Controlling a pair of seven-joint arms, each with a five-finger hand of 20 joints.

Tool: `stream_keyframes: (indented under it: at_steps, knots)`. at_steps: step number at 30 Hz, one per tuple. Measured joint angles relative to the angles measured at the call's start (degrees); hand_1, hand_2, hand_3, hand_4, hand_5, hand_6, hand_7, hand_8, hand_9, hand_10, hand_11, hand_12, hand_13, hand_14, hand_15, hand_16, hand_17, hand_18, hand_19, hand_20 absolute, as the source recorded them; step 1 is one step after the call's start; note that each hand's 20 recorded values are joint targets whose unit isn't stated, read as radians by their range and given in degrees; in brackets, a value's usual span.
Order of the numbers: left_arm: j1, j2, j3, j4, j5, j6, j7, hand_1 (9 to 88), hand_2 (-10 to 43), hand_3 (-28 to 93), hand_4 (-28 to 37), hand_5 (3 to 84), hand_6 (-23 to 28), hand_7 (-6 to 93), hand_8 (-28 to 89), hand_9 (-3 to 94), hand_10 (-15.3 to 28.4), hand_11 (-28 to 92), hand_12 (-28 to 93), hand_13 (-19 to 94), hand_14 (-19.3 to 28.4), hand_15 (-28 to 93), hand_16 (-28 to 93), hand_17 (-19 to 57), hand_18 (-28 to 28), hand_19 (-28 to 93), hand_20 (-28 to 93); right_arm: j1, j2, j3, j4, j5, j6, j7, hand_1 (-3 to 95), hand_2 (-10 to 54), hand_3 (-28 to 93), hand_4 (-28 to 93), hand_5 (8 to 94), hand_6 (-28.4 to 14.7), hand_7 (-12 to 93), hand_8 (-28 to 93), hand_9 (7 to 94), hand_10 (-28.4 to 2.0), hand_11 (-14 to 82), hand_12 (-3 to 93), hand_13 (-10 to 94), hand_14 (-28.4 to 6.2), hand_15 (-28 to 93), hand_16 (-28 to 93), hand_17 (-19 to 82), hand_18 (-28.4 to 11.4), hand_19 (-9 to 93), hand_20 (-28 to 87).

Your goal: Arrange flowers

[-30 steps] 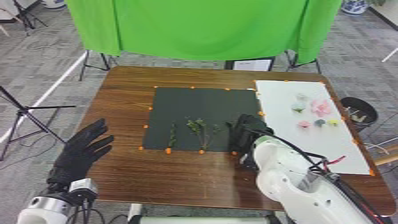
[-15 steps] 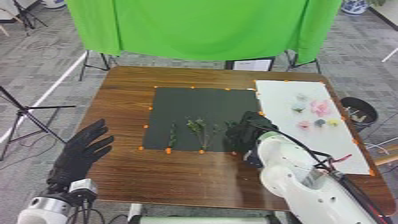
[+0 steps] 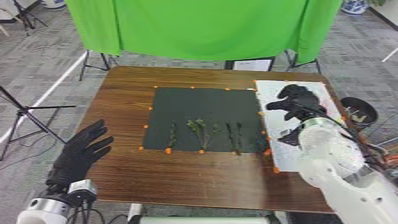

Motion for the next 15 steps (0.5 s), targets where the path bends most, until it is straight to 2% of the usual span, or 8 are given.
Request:
stream_keyframes:
  at_steps: [2, 4, 8, 10, 15]
  knots:
    - [0.05, -0.03, -0.05, -0.03, 0.0, 0.0, 0.0, 27.8, -2.2, 70, -23.3, 29.8, 3.8, 19.8, -10, 22.0, 11.2, 20, 19, 19, 16.2, 31, 1, -9.2, 24.0, 41, 8, -1.73, 2.49, 2.86, 0.51, -5.78, 1.13, -0.38, 28.1, -9.5, 88, -28, 42.1, -4.9, 31, -13, 47.8, -10.4, 26.2, 23.6, 55, -10.7, 82, 30, 29, -21.2, 89, 57]
    - [0.09, -0.06, -0.13, -0.04, 0.01, 0.0, 0.0, 27.8, -2.1, 70, -23.3, 29.8, 3.8, 19.9, -10, 22.0, 11.2, 20, 19, 19, 16.2, 31, 1, -9.3, 23.9, 41, 8, -3.48, 4.46, 6.13, 0.82, -9.19, -0.87, -0.31, 28.3, -9.5, 88, -28, 41.6, -5.0, 30, -13, 47.4, -10.0, 23.8, 22.6, 54, -10.3, 82, 29, 28, -21.2, 89, 57]
    - [0.13, -0.08, -0.16, -0.05, 0.0, 0.0, 0.06, 27.8, -2.1, 70, -23.3, 29.8, 3.7, 19.9, -10, 21.9, 11.2, 20, 19, 19, 16.0, 31, 1, -9.2, 23.8, 41, 9, -5.31, 6.73, 10.68, 1.46, -6.76, -11.71, -0.64, 28.9, -9.5, 88, -28, 41.7, -4.5, 30, -13, 47.8, -9.4, 21.2, 21.5, 55, -9.9, 82, 28, 28, -21.0, 88, 57]
    - [0.13, -0.08, -0.15, -0.05, 0.0, -0.01, 0.08, 27.9, -2.2, 70, -23.3, 29.7, 3.7, 19.9, -10, 21.9, 11.1, 19, 18, 19, 16.0, 31, 1, -9.2, 23.8, 41, 9, -5.81, 7.07, 11.33, 2.05, -4.55, -14.69, -1.73, 28.9, -9.5, 88, -28, 41.9, -4.2, 30, -13, 48.2, -8.9, 20.3, 21.2, 55, -9.5, 82, 28, 28, -21.0, 88, 57]
    - [0.13, -0.04, -0.14, -0.05, -0.01, -0.01, 0.14, 27.8, -2.2, 70, -23.2, 29.7, 3.7, 20.0, -10, 21.9, 11.2, 20, 19, 19, 16.1, 31, 1, -9.2, 23.8, 41, 9, -8.32, 7.1, 11.94, 2.51, -3.55, -14.93, -7.06, 28.6, -9.5, 88, -28, 42.3, -3.6, 30, -14, 49.5, -8.2, 18.4, 20.6, 56, -9.1, 82, 27, 28, -20.7, 88, 57]
